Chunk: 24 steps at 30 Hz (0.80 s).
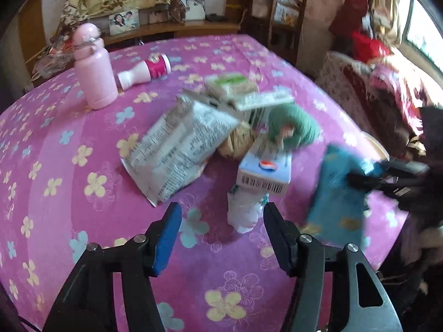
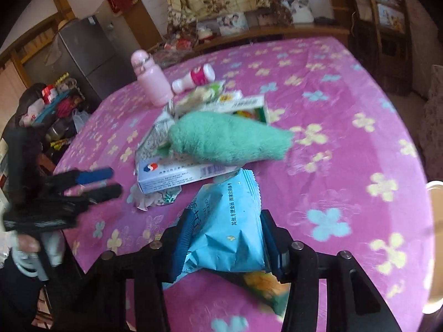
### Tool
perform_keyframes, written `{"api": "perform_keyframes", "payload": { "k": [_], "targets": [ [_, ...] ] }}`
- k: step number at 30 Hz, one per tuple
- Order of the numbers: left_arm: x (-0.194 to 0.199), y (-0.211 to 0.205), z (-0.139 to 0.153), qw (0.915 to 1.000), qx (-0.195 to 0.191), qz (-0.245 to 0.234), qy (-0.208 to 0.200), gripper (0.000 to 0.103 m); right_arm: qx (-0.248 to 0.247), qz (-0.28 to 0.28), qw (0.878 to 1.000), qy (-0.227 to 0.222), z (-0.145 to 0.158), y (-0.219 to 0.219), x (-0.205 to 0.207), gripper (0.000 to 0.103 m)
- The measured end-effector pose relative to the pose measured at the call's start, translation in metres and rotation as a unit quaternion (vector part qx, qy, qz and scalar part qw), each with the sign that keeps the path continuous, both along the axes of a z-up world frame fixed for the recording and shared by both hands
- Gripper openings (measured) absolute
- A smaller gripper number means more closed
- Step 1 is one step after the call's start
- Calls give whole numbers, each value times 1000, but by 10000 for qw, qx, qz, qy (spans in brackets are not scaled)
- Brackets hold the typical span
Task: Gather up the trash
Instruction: 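Grasp the blue snack wrapper with the right tool while the left tool grasps a plastic bag, then carry wrapper and bag to the cream bin and open both tools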
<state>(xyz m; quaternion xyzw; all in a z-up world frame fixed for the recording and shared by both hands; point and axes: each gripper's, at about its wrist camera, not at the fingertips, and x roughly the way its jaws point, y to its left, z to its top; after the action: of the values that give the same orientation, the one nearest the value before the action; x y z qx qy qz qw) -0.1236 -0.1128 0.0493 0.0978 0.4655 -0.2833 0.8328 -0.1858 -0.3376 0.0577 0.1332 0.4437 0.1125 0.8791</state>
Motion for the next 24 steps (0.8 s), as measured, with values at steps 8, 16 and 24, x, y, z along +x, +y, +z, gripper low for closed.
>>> {"api": "perform_keyframes", "payload": {
  "k": [8,16,24],
  "targets": [
    [14,-35,-33,9998,178,-21,18,32,432,-490,9978,-64,11,-46,-23,51],
    [-15,-13,-21,9996,68,-115,233,17,554,-460,9972,-189,17,-49,-37,51],
    [-44,12,24,9998,-156,-84,-9,17,562,-320,9974,-312,25,-38,-42,51]
  ]
}}
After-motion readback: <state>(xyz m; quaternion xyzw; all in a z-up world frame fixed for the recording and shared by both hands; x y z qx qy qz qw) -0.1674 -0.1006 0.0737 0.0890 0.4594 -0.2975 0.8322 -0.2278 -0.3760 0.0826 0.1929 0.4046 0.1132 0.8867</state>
